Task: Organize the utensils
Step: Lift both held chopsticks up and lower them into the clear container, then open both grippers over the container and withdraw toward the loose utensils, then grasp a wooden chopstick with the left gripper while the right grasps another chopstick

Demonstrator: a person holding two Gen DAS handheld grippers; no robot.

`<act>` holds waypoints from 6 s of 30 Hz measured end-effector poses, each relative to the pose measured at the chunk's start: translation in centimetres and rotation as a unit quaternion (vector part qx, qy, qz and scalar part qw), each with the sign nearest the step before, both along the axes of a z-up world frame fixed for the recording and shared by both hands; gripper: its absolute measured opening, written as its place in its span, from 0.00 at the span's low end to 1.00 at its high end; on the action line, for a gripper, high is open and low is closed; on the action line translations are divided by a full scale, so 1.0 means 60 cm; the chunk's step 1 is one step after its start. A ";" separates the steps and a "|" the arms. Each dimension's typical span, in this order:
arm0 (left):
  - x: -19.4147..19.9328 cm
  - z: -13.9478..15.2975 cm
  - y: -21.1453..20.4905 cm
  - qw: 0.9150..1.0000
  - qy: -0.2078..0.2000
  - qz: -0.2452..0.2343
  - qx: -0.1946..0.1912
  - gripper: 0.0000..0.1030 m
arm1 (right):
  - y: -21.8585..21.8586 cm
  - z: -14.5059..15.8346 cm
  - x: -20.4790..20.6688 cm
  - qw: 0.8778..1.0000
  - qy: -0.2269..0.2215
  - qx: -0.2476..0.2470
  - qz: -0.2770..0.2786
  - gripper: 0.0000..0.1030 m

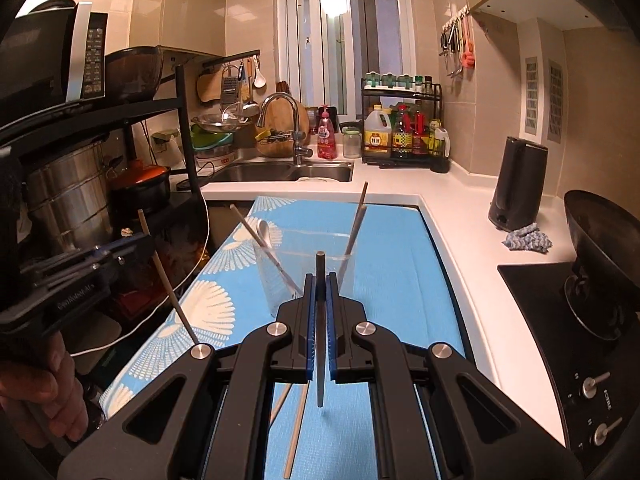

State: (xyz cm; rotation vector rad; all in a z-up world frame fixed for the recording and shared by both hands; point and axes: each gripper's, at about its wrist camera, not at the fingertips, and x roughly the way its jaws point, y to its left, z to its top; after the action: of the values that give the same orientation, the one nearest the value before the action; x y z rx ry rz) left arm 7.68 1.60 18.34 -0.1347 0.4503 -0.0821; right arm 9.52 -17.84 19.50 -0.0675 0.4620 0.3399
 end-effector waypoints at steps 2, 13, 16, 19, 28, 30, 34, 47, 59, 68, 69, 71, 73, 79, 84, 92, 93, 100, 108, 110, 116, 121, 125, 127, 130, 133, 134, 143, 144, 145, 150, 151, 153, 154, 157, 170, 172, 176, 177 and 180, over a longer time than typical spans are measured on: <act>0.011 0.010 0.001 1.000 0.000 -0.002 -0.002 0.05 | 0.003 0.016 0.010 1.000 -0.001 0.006 0.004 0.05; 0.112 0.118 -0.007 0.998 -0.043 -0.029 -0.026 0.05 | 0.049 0.138 0.092 0.998 -0.058 0.015 0.018 0.05; 0.141 0.149 -0.007 0.997 -0.067 -0.029 -0.030 0.05 | 0.054 0.167 0.119 0.997 -0.073 0.025 0.015 0.05; 0.173 0.168 -0.005 0.996 -0.085 -0.024 -0.032 0.05 | 0.058 0.180 0.148 0.996 -0.091 0.025 0.004 0.05; 0.278 0.089 0.011 0.999 -0.046 -0.005 -0.018 0.05 | 0.072 0.088 0.242 0.999 -0.046 0.014 -0.005 0.05; 0.294 0.054 0.010 1.000 -0.024 -0.007 -0.015 0.05 | 0.072 0.060 0.254 0.999 -0.028 0.015 -0.006 0.05; 0.308 0.013 0.005 1.000 0.002 -0.019 -0.009 0.05 | 0.079 0.016 0.263 1.000 -0.005 0.007 -0.008 0.05; 0.228 0.028 0.011 1.000 0.001 0.006 0.002 0.28 | 0.055 0.024 0.189 0.998 -0.035 -0.008 -0.048 0.36; 0.076 0.012 0.010 1.000 -0.009 0.024 0.011 0.32 | 0.020 0.024 0.016 0.994 -0.097 0.001 -0.052 0.36; -0.033 -0.087 -0.001 0.999 -0.003 0.027 0.023 0.32 | -0.009 -0.067 -0.076 0.993 -0.099 0.011 -0.069 0.34; -0.042 -0.103 -0.001 0.999 -0.001 0.026 0.020 0.32 | -0.011 -0.077 -0.083 0.993 -0.097 0.014 -0.071 0.34; -0.057 -0.131 -0.001 1.000 0.000 0.026 0.016 0.32 | -0.018 -0.104 -0.096 0.993 -0.090 0.024 -0.069 0.27; -0.066 -0.161 0.001 0.999 0.013 0.032 0.010 0.31 | -0.020 -0.131 -0.105 0.994 -0.080 0.027 -0.066 0.12; -0.089 -0.234 0.000 0.998 0.049 0.040 0.014 0.15 | -0.020 -0.208 -0.116 0.997 -0.045 0.036 -0.055 0.05; -0.075 -0.264 0.037 0.995 0.076 0.062 -0.021 0.12 | -0.012 -0.281 -0.103 0.997 0.022 0.050 -0.053 0.06; -0.069 -0.311 0.026 0.990 0.117 0.018 -0.071 0.12 | 0.022 -0.343 -0.083 0.996 0.086 0.030 -0.019 0.07; -0.068 -0.314 0.018 0.990 0.120 0.007 -0.071 0.12 | 0.025 -0.348 -0.082 0.995 0.091 0.025 -0.018 0.07; -0.067 -0.333 -0.038 0.989 0.135 -0.031 -0.044 0.12 | 0.031 -0.371 -0.079 0.993 0.118 0.007 -0.013 0.17; -0.069 -0.347 -0.068 0.989 0.144 -0.028 0.015 0.12 | 0.032 -0.376 -0.078 0.993 0.117 -0.006 -0.021 0.16; -0.071 -0.346 -0.067 0.989 0.142 -0.025 0.019 0.12 | 0.031 -0.375 -0.076 0.993 0.116 -0.008 -0.025 0.12; -0.070 -0.343 -0.057 0.989 0.145 -0.005 0.026 0.05 | 0.024 -0.374 -0.075 0.992 0.117 -0.012 -0.041 0.06; -0.073 -0.342 -0.033 0.989 0.146 0.027 0.025 0.05 | 0.000 -0.371 -0.075 0.991 0.115 -0.007 -0.072 0.07; -0.073 -0.342 -0.023 0.988 0.145 0.036 0.023 0.05 | -0.015 -0.372 -0.072 0.989 0.118 -0.003 -0.087 0.07; -0.074 -0.343 -0.022 0.989 0.142 0.037 0.024 0.06 | -0.013 -0.373 -0.072 0.989 0.115 -0.009 -0.088 0.08; -0.076 -0.344 -0.023 0.990 0.137 0.039 0.027 0.06 | -0.013 -0.373 -0.072 0.990 0.114 -0.009 -0.088 0.10; -0.077 -0.345 -0.023 0.990 0.131 0.043 0.028 0.06 | -0.013 -0.374 -0.073 0.990 0.110 -0.011 -0.087 0.10; -0.076 -0.345 -0.024 0.990 0.130 0.044 0.027 0.06 | -0.013 -0.374 -0.073 0.990 0.109 -0.011 -0.086 0.10; -0.073 -0.348 -0.033 0.992 0.114 0.052 0.035 0.06 | -0.010 -0.375 -0.072 0.991 0.104 -0.017 -0.084 0.10; -0.073 -0.349 -0.032 0.992 0.111 0.052 0.034 0.06 | -0.009 -0.375 -0.072 0.991 0.104 -0.018 -0.085 0.10; -0.074 -0.350 -0.033 0.992 0.108 0.052 0.035 0.06 | -0.010 -0.376 -0.072 0.991 0.103 -0.019 -0.084 0.10; -0.073 -0.351 -0.034 0.993 0.099 0.053 0.036 0.06 | -0.009 -0.376 -0.073 0.992 0.101 -0.017 -0.080 0.06; -0.073 -0.350 -0.033 0.993 0.101 0.052 0.035 0.05 | -0.011 -0.376 -0.074 0.991 0.101 -0.014 -0.081 0.06; -0.075 -0.347 -0.029 0.993 0.101 0.057 0.031 0.05 | -0.014 -0.376 -0.077 0.991 0.100 -0.010 -0.086 0.06; -0.077 -0.345 -0.028 0.993 0.099 0.060 0.031 0.05 | -0.015 -0.375 -0.078 0.991 0.099 -0.011 -0.091 0.06; -0.080 -0.341 -0.023 0.993 0.100 0.058 0.023 0.05 | -0.021 -0.376 -0.079 0.990 0.100 -0.007 -0.100 0.06; -0.080 -0.350 -0.030 0.993 0.103 0.057 0.028 0.05 | -0.018 -0.377 -0.079 0.990 0.095 -0.013 -0.104 0.08; -0.081 -0.350 -0.030 0.993 0.103 0.057 0.028 0.05 | -0.017 -0.378 -0.079 0.990 0.095 -0.014 -0.103 0.08; -0.081 -0.350 -0.030 0.993 0.103 0.057 0.029 0.05 | -0.017 -0.378 -0.080 0.990 0.094 -0.015 -0.104 0.08; -0.081 -0.350 -0.030 0.993 0.103 0.057 0.029 0.05 | -0.017 -0.378 -0.079 0.990 0.094 -0.016 -0.103 0.08; -0.080 -0.350 -0.030 0.993 0.103 0.057 0.028 0.05 | -0.016 -0.378 -0.080 0.990 0.093 -0.016 -0.104 0.08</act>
State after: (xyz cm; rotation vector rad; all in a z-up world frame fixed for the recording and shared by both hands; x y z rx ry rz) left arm 2.85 -0.19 -2.67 -0.1130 0.6500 0.0576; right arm 4.74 -18.80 -3.18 -0.0184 0.6534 0.1348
